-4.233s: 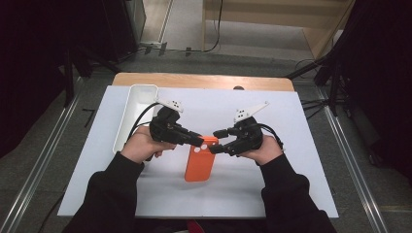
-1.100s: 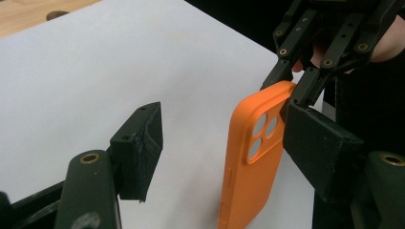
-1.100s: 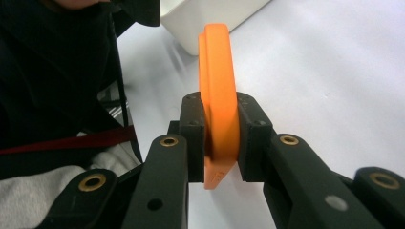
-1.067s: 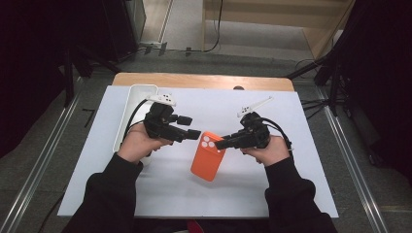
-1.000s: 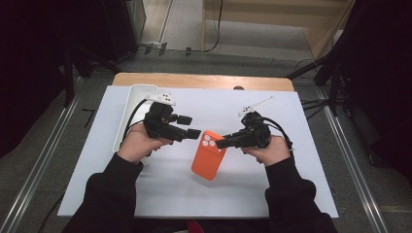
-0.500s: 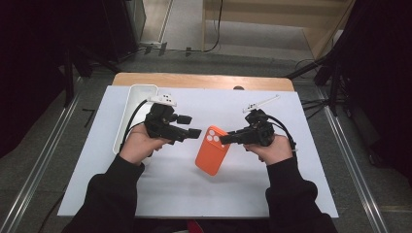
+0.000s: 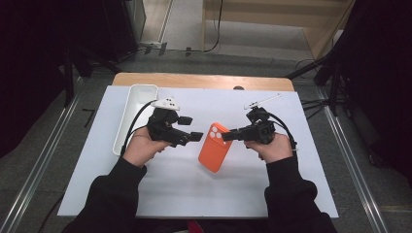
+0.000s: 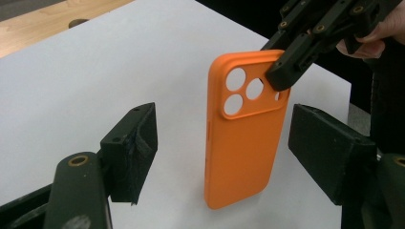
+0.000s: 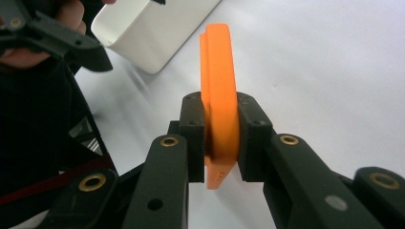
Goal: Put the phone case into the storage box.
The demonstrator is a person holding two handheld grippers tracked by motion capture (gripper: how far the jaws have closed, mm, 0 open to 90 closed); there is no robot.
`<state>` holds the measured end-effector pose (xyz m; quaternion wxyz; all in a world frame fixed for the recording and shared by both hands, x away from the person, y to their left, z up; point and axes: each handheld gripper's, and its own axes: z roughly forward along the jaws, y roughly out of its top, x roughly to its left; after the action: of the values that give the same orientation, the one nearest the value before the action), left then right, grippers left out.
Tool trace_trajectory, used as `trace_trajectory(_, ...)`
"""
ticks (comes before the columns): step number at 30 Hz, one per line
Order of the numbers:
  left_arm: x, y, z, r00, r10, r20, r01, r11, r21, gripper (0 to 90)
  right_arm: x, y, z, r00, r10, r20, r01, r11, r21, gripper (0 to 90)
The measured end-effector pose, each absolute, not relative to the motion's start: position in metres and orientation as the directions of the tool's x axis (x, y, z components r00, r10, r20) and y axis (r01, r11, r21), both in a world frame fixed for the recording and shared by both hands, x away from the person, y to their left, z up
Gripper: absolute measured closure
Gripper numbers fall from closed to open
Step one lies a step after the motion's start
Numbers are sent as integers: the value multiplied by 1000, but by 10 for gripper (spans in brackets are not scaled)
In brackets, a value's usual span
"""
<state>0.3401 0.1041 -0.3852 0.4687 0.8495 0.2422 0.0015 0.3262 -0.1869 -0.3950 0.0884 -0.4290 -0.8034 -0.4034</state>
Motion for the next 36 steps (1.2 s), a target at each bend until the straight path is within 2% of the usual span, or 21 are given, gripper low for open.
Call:
trace_trajectory(7, 335, 102, -388, 881, 438, -177, 388, -456, 801, 254, 332, -183, -395, -585, 652, 483, 781, 291, 553, 742)
trace_trajectory(22, 327, 94, -395, 885, 441, -153, 360, -436, 825, 218, 349, -172, -392, -550, 692, 467, 799, 273, 536, 742)
trace_trajectory(36, 324, 92, -406, 856, 498, -139, 374, -410, 832, 217, 359, -163, -389, -545, 704, 455, 798, 270, 538, 742)
